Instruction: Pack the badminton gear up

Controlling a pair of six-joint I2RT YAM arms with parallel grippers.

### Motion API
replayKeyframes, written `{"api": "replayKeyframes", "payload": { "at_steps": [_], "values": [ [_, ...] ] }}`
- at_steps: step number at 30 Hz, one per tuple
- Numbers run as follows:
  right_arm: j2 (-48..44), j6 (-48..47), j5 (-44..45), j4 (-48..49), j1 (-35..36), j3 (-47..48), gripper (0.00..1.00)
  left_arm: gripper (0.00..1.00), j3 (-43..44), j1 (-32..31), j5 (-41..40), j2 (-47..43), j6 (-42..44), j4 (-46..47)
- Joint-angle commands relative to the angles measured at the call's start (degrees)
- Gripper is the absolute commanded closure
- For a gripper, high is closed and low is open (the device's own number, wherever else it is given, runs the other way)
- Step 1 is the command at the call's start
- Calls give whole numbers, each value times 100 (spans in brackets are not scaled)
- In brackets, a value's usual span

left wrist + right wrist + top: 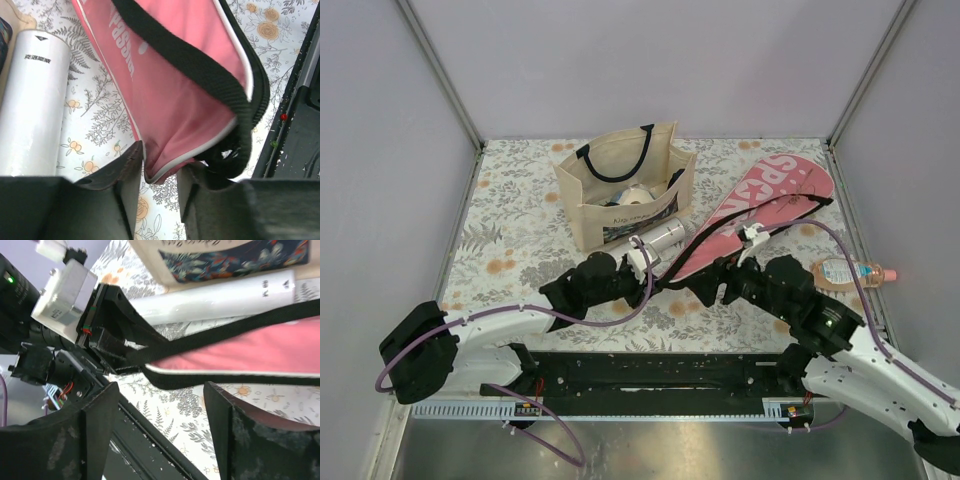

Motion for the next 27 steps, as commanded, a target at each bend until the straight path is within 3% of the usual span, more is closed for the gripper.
{"api": "replayKeyframes", "payload": {
  "at_steps": [1,2,3,4,7,12,18,27],
  "values": [
    [-491,67,1043,-582,-1,274,20,61,39,-25,96,-18,-309,217],
    [-543,-20,1210,-758,-1,353,13,59,48,-25,113,-18,-353,173],
    [-570,-91,1499,-934,-1,449,1,56,83,-25,105,-27,-397,85],
    [-562,-109,1832,-1153,-1,563,1,49,118,-25,113,-35,-424,-11],
    [-492,-39,2695,-1768,-1,801,0,1,241,-26,131,-79,-459,-319],
    [-473,-153,3347,-2543,-1,1170,0,1,531,-34,17,-369,-275,-1039],
    [-737,232,3575,-2518,-1,1294,1,1,1058,-34,-264,-1317,-20,-1777],
    [-1290,348,3655,-2482,-1,1153,1,1,1507,-25,-1248,-2970,-274,-2007]
  ]
}}
